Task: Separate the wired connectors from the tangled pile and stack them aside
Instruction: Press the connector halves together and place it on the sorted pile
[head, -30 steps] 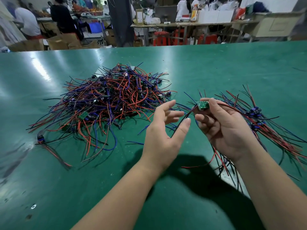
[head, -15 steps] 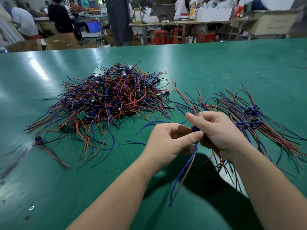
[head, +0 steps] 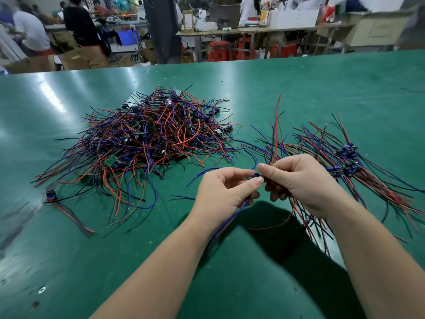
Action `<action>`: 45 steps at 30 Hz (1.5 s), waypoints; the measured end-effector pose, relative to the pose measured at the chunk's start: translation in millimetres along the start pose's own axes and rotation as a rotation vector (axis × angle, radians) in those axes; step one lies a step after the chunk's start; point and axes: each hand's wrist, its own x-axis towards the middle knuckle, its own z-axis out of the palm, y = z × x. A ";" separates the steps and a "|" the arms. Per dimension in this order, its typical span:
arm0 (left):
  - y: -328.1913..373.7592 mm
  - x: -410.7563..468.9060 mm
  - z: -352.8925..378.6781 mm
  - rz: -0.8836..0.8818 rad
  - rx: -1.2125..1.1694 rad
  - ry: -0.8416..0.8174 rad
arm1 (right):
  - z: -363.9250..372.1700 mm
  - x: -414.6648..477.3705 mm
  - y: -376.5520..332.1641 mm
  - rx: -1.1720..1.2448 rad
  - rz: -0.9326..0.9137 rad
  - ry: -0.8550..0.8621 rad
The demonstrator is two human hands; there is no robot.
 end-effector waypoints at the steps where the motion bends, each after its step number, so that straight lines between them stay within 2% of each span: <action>1: 0.1 -0.1 -0.8 -0.005 0.010 -0.010 | -0.6 -0.1 1.2 -0.119 -0.032 0.024; 3: 1.1 -0.4 -2.0 -0.039 0.018 -0.037 | -1.0 0.9 3.6 -0.323 -0.100 0.087; 4: 2.2 -0.7 -2.1 -0.064 0.007 -0.050 | -0.8 2.0 4.2 -0.338 -0.115 0.108; 9: 4.0 -2.4 -0.4 -0.108 -0.003 -0.114 | -0.4 3.5 1.8 0.138 -0.003 0.037; 12: 6.9 -2.0 -2.0 -0.102 0.030 -0.121 | -0.3 3.6 -1.1 0.224 0.071 0.060; 15: 10.3 -1.1 -5.8 -0.122 0.060 -0.152 | -5.4 6.1 -4.4 0.342 0.119 0.158; 23: 12.5 -9.3 -8.9 -0.190 0.200 -0.442 | -33.0 11.1 -2.0 0.717 0.185 0.522; 28: 15.0 -7.0 -8.7 -0.139 0.083 -0.347 | -32.1 16.7 1.4 0.839 0.167 0.554; 30: 17.9 -3.9 -9.3 -0.135 -0.098 -0.285 | -27.8 14.9 -1.3 0.739 0.177 0.499; 33: 20.3 1.5 -10.9 -0.121 -0.333 -0.184 | -14.7 5.0 -4.9 0.442 0.104 0.185; 36: 21.3 2.1 -8.8 -0.114 -0.404 -0.106 | -1.5 -2.9 -10.8 0.372 -0.009 -0.065; 38: 19.6 2.5 -7.7 -0.106 -0.382 -0.042 | 3.5 -3.0 -12.9 0.380 -0.074 -0.075; 41: 15.4 2.4 -4.7 -0.099 -0.344 -0.017 | 9.6 -1.4 -12.8 0.488 -0.085 0.021; 45: 13.3 -0.5 -6.8 -0.039 -0.250 -0.127 | 11.5 -0.7 -14.4 0.699 -0.023 0.092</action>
